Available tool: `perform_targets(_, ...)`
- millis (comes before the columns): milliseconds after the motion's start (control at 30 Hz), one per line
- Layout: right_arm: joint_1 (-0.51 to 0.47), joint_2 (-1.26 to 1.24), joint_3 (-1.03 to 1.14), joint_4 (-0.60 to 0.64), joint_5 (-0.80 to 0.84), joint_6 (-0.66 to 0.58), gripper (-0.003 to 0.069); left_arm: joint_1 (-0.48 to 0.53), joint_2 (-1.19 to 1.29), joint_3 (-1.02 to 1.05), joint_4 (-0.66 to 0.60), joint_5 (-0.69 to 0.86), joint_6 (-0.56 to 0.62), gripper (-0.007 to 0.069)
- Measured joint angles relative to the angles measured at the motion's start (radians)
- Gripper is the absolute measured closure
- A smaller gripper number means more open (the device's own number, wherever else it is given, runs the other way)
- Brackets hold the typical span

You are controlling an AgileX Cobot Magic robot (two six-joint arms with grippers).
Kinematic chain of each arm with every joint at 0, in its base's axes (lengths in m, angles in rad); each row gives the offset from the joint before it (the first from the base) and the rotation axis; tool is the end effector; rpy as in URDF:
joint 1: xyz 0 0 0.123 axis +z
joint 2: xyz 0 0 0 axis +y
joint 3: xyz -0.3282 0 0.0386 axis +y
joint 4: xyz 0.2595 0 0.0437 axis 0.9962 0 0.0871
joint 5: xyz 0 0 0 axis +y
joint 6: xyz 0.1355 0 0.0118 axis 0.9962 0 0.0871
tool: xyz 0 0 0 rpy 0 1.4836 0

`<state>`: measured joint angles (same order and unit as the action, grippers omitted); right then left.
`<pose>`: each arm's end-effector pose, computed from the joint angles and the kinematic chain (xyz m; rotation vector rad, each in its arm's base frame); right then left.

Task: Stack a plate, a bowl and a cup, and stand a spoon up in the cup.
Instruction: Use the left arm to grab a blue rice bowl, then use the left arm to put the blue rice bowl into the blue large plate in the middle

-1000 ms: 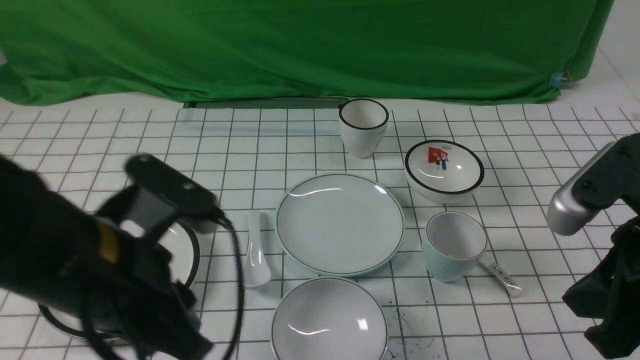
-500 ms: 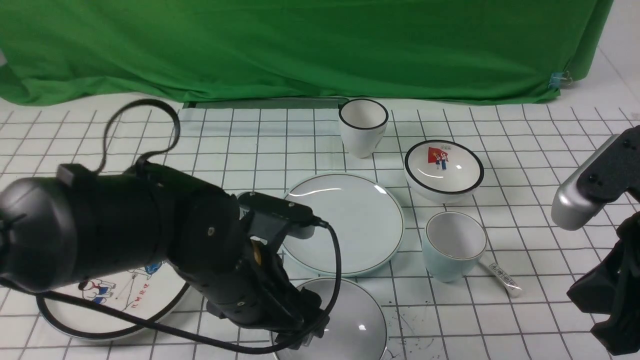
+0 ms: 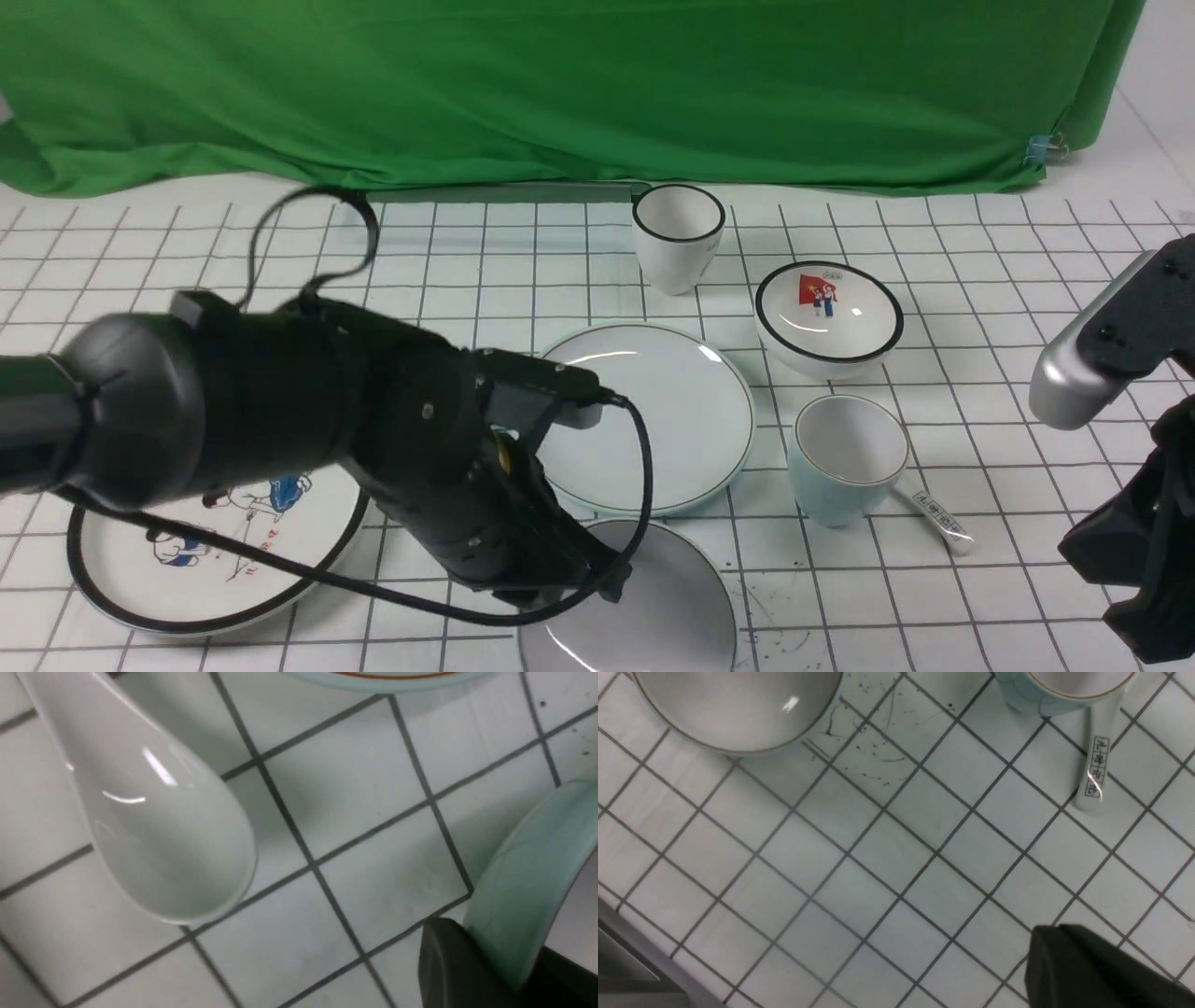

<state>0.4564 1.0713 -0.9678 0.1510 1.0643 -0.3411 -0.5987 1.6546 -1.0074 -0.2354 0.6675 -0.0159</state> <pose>0.1746 0.1057 0.3276 -0.9801 2.4639 0.2376 0.2750 -0.2114 0.1991 0.5967 2.7804 -0.3899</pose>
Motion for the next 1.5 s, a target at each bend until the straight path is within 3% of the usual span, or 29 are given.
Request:
perform_targets(200, 0.0, 0.0, 0.0, 0.0, 0.0, -0.001, 0.0646, 0.108, -0.064, -0.26, -0.04, 0.188, 0.138, 0.0634)
perform_targets(433, 0.0, 0.0, 0.0, 0.0, -0.01, -0.001, 0.0644, 0.258, 0.09, -0.467, -0.189, 0.233, 0.271, 0.0634)
perform_targets(767, 0.0, 0.0, 0.0, -0.001, -0.049, 0.002, 0.0645, 0.261, 0.41, -0.664, -0.23, 0.223, 0.281, 0.0634)
perform_targets(1067, 0.0, 0.0, 0.0, -0.001, -0.062, 0.006, 0.0641, 0.264, 0.537, -0.783, -0.227, 0.298, 0.253, 0.0611)
perform_targets(1167, 0.0, 0.0, 0.0, -0.001, -0.063, 0.018, 0.0639, 0.264, 0.543, -0.789, -0.191, 0.31, 0.227, 0.0554)
perform_targets(1333, 0.0, 0.004, -0.002, -0.001, -0.106, 0.056, 0.0608, 0.266, 0.535, -0.842, -0.159, 0.375, 0.222, 0.0335)
perform_targets(1367, 0.0, 0.004, -0.002, -0.001, -0.108, 0.059, 0.0603, 0.266, 0.535, -0.846, -0.157, 0.379, 0.222, 0.0335)
perform_targets(1400, -0.001, 0.021, -0.011, -0.004, -0.116, 0.08, 0.0557, 0.266, 0.526, -0.879, -0.142, 0.414, 0.222, 0.027)
perform_targets(1500, -0.011, 0.065, -0.04, -0.022, -0.122, 0.102, 0.0428, 0.266, 0.49, -0.94, -0.092, 0.469, 0.222, 0.021)
